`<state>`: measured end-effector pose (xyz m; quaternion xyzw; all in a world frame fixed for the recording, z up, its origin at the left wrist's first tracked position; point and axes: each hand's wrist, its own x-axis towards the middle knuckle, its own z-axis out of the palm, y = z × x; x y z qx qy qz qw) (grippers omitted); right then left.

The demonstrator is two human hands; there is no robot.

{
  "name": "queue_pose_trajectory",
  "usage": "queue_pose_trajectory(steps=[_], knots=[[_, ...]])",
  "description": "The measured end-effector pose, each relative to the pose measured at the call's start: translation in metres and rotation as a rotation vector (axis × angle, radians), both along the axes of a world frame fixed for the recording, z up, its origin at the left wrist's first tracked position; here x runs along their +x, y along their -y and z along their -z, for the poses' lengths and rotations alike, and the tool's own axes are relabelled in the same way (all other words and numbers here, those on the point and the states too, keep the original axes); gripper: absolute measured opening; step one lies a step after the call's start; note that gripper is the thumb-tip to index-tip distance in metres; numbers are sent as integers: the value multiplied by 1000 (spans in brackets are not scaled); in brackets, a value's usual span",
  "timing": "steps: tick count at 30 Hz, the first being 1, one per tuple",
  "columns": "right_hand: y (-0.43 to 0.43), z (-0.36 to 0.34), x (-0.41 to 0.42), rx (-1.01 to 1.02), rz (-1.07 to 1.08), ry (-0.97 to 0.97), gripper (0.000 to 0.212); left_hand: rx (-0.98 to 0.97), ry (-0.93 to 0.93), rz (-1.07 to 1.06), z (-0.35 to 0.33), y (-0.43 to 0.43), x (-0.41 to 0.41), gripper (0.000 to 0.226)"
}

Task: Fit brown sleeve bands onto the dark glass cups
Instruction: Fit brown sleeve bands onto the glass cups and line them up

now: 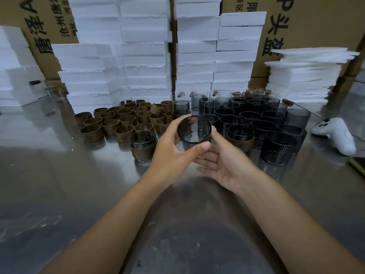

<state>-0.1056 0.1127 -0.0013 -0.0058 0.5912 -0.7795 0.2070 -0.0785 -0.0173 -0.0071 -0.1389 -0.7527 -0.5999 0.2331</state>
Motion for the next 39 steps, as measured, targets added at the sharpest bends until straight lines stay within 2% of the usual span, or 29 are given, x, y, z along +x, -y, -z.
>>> queue_pose_trajectory(steps=[5,8,13,19,24,29,35,39], knots=[[2,-3,0,-26,132,-119,28,-4,10,-5,0,-2,0,62],[3,-4,1,-104,134,-131,29,1,18,-2,1,-2,0,59],[4,-8,3,-254,74,-44,33,95,48,53,-1,-6,3,54],[5,-5,3,-290,-62,8,39,201,77,108,-6,-8,7,52],[5,-3,3,-180,-144,60,55,200,73,98,-4,-6,5,52],[2,-2,1,-80,-122,52,59,136,71,58,0,-2,1,52],[2,-1,2,25,24,-40,43,86,67,47,2,-1,-1,51],[4,-3,5,157,121,-166,38,151,125,42,3,-2,-2,53]])
